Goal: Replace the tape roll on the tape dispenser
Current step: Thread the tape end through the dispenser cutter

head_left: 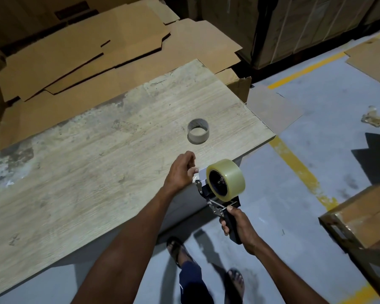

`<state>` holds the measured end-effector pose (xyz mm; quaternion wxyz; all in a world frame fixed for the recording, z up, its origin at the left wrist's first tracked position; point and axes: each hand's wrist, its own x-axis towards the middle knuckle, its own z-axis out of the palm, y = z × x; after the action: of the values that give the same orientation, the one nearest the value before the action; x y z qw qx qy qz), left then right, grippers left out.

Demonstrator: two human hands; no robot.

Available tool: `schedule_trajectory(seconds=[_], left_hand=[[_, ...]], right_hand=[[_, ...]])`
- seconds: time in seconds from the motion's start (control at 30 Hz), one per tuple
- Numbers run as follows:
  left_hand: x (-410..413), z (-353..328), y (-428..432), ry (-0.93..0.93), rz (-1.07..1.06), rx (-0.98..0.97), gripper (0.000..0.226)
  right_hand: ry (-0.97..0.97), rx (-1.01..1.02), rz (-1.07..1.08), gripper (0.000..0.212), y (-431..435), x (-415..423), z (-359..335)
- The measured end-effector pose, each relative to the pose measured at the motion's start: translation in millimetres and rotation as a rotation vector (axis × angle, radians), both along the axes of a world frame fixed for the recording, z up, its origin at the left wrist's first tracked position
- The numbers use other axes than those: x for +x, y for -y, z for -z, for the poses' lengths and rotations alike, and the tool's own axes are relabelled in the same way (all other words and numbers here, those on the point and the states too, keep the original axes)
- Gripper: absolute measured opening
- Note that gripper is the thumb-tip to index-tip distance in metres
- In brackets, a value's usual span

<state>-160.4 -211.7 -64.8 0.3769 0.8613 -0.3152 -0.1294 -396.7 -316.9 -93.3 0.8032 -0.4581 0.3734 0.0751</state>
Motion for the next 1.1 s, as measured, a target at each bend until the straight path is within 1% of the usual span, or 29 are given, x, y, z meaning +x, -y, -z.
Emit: schedule_trajectory(seconds=[0.07, 0.1, 0.17, 0.23, 0.3, 0.37, 0.43, 0.47, 0.53, 0.6, 0.67, 0.73, 0.83, 0.93, 1.03, 1.1], left_hand=[[0, 7, -4, 0.020, -0.142, -0.075, 0.041], [1, 9, -5, 0.037, -0.169, -0.097, 0.040], [2, 17, -7, 0.093, -0.127, -0.099, 0.027], [4, 24, -10, 0.174, -0.059, -0.076, 0.014], [9, 32, -18, 0.325, 0.052, -0.032, 0.010], [15, 38, -30, 0.488, 0.230, 0.024, 0.018], [21, 38, -42, 0.572, 0.423, 0.110, 0.037], [24, 36, -49, 0.579, 0.521, 0.179, 0.045], [28, 30, -57, 0.549, 0.681, 0.302, 0.055], [34, 27, -63, 0.520, 0.728, 0.374, 0.059], [37, 24, -65, 0.518, 0.737, 0.437, 0.066], [37, 26, -66, 0.526, 0.751, 0.486, 0.079], [36, 33, -68, 0.520, 0.719, 0.481, 0.093], [37, 37, -69, 0.508, 0.635, 0.479, 0.095], [40, 41, -68, 0.507, 0.621, 0.493, 0.094], [40, 43, -69, 0.511, 0.614, 0.510, 0.095]], right_hand=[[0.012, -0.005, -0.019, 0.058, 1, 0, 2], [0.022, -0.016, -0.027, 0.068, 2, -1, 3], [0.036, -0.041, -0.055, 0.078, 3, -4, 3], [0.042, -0.061, -0.082, 0.079, 6, -4, 4], [0.047, -0.059, -0.093, 0.080, 7, -3, 5], [0.052, -0.051, -0.107, 0.074, 8, -2, 1], [0.058, -0.058, -0.133, 0.069, 8, -2, -4], [0.062, -0.068, -0.146, 0.070, 9, -3, -7], [0.077, -0.080, -0.171, 0.072, 11, -4, -10], [0.089, -0.074, -0.192, 0.069, 13, -6, -12], [0.098, -0.083, -0.220, 0.063, 14, -7, -17], [0.107, -0.094, -0.242, 0.061, 14, -9, -23], [0.126, -0.103, -0.268, 0.071, 10, -12, -20], [0.140, -0.087, -0.262, 0.080, 5, -14, -12], [0.121, -0.103, -0.228, 0.092, 4, -11, -2], [0.108, -0.122, -0.223, 0.092, 3, -11, 1]])
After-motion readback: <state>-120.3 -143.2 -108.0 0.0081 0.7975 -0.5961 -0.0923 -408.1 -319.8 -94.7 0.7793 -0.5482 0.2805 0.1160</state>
